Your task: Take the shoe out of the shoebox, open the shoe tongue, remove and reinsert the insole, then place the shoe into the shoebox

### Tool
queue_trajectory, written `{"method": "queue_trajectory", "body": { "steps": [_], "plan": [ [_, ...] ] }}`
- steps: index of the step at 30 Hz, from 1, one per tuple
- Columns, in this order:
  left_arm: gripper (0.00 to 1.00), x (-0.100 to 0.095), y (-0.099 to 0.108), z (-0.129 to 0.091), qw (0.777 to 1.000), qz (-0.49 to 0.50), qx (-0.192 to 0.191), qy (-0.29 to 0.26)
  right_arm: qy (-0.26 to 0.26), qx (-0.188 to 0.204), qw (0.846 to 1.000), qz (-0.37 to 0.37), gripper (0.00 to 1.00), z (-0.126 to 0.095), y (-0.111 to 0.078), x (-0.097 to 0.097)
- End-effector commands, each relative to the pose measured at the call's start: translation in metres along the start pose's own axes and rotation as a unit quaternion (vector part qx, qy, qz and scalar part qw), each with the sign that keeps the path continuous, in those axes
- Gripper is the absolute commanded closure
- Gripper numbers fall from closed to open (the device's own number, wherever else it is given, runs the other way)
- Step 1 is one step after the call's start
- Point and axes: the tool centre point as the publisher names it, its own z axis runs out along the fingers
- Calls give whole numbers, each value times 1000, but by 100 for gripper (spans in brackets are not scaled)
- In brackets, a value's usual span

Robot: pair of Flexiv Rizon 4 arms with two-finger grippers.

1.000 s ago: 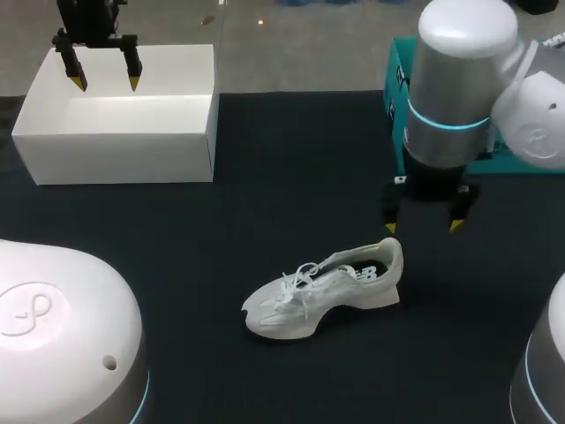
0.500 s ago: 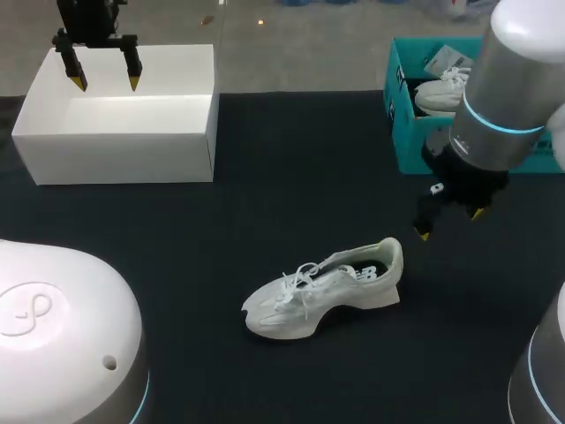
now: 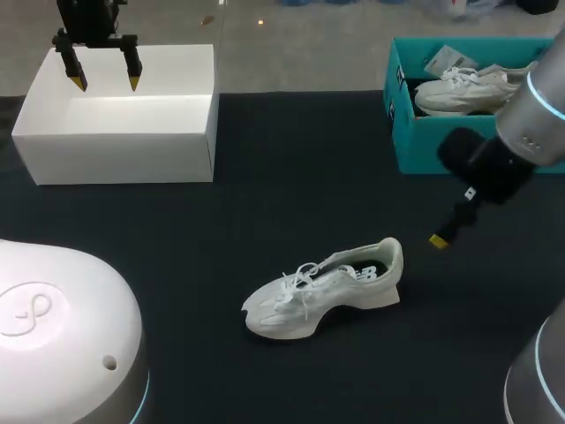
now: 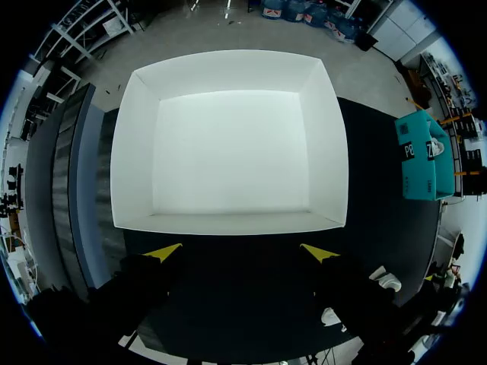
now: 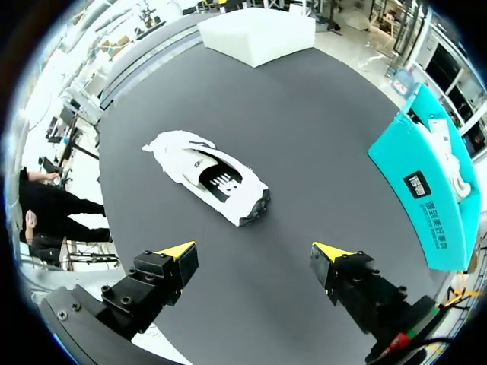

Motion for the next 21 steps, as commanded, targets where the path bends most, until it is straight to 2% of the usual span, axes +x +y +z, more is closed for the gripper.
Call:
{"method": "queue_trajectory", "body": {
  "steps": [1,11,15,19,21],
  "plan": [
    [0,0,0,0,1000,0,0,0,68,-38,994,-71,0,1,-6,-4],
    [0,0,0,0,1000,0,0,0,68,-38,994,-71,0,1,-6,-4],
    [0,0,0,0,1000,0,0,0,77,-74,984,-146,0,11,-4,-10],
    [0,0,0,0,1000,0,0,0,103,-136,961,-218,0,11,-2,-15],
    [0,0,0,0,1000,0,0,0,100,-155,954,-236,0,12,-3,-18]
  ]
}}
